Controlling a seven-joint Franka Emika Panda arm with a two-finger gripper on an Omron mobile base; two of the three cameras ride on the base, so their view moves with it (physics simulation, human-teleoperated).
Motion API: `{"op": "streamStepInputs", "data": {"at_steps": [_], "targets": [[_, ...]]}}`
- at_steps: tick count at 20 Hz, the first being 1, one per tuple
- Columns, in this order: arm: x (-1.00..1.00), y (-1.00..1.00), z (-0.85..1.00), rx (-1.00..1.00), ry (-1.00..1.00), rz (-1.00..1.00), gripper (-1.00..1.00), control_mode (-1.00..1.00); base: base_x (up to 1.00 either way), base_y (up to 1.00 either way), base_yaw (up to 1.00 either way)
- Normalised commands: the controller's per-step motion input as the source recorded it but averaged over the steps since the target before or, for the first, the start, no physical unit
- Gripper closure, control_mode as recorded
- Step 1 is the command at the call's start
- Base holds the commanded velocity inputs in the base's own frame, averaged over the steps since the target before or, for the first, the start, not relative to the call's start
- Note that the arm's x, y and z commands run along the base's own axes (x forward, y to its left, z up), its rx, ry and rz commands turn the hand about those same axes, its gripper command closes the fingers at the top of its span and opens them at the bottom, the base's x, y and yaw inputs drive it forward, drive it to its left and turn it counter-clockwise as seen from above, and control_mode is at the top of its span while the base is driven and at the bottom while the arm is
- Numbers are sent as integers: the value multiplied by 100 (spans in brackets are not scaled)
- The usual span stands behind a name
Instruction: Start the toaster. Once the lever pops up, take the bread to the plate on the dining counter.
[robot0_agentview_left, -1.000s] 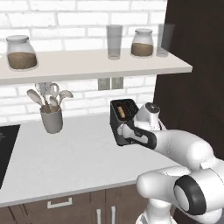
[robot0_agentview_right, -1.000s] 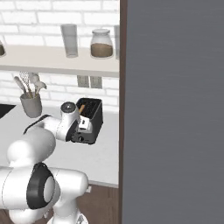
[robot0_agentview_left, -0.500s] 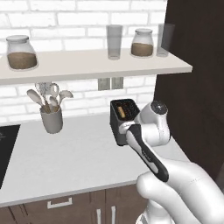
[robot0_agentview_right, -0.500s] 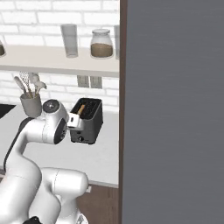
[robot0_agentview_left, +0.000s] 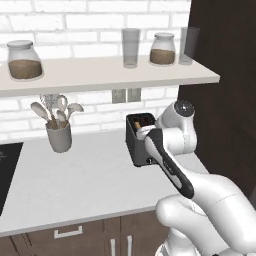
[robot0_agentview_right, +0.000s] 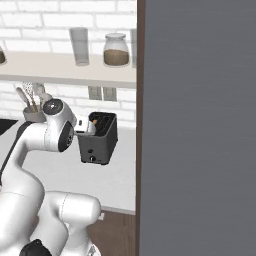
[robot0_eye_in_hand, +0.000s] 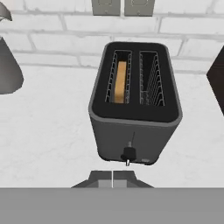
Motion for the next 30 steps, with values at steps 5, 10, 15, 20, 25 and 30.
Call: {"op": "streamStepInputs", "data": {"at_steps": [5, 10, 15, 20, 25, 30], "targets": [[22, 2, 10, 0, 0, -2, -100, -100, 0, 0, 0], [0, 3, -1, 0, 0, -3, -100, -100, 0, 0, 0], [0, 0, -5, 0, 1, -2, -100, -100, 0, 0, 0], [17, 0, -10, 0, 1, 0, -100, -100, 0, 0, 0], [24, 0, -1, 0, -1, -4, -100, -100, 0, 0, 0], [18, 1, 0, 0, 0, -6, -100, -100, 0, 0, 0]]}}
